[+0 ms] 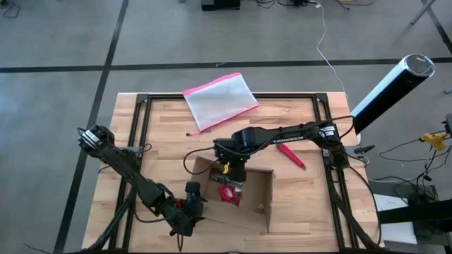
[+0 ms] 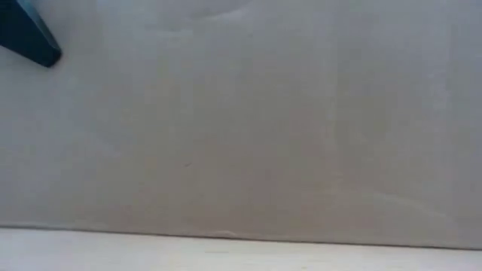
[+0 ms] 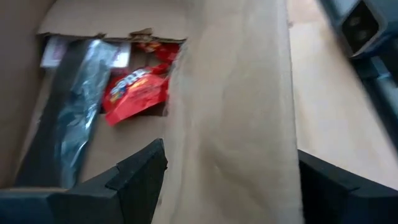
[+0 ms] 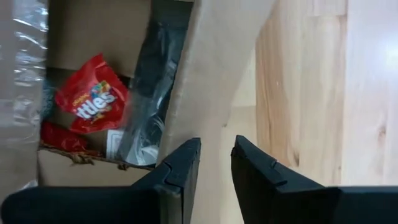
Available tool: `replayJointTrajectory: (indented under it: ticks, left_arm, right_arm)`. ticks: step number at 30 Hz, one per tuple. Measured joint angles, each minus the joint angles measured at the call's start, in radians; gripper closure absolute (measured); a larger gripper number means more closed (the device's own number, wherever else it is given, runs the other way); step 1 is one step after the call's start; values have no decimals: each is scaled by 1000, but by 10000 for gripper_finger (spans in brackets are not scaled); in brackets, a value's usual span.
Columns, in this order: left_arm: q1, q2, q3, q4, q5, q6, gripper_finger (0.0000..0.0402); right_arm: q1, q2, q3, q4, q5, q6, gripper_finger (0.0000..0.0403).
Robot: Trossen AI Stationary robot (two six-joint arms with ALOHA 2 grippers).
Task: Unpack boxes
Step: Open the cardboard box using the box cutter
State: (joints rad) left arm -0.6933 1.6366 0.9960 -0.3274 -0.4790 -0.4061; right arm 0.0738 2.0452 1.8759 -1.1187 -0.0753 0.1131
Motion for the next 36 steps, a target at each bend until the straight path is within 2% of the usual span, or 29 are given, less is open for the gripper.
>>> replayJointTrajectory:
  ticks: [5, 14, 27, 36]
  left_arm:
    - [2, 2, -2, -42, -87, 11, 127]
    - [11, 4, -5, -24, -90, -1, 127]
    - [14, 98, -9, 81, -116, -12, 127]
    - [16, 97, -15, 104, -86, 1, 127]
  right_arm:
    - [0, -16, 0, -2, 4, -1, 322]
    - [0, -53, 0, 10, -11, 3, 334]
    - [16, -102, 2, 39, -40, 46, 316]
    - [22, -124, 1, 31, -26, 63, 330]
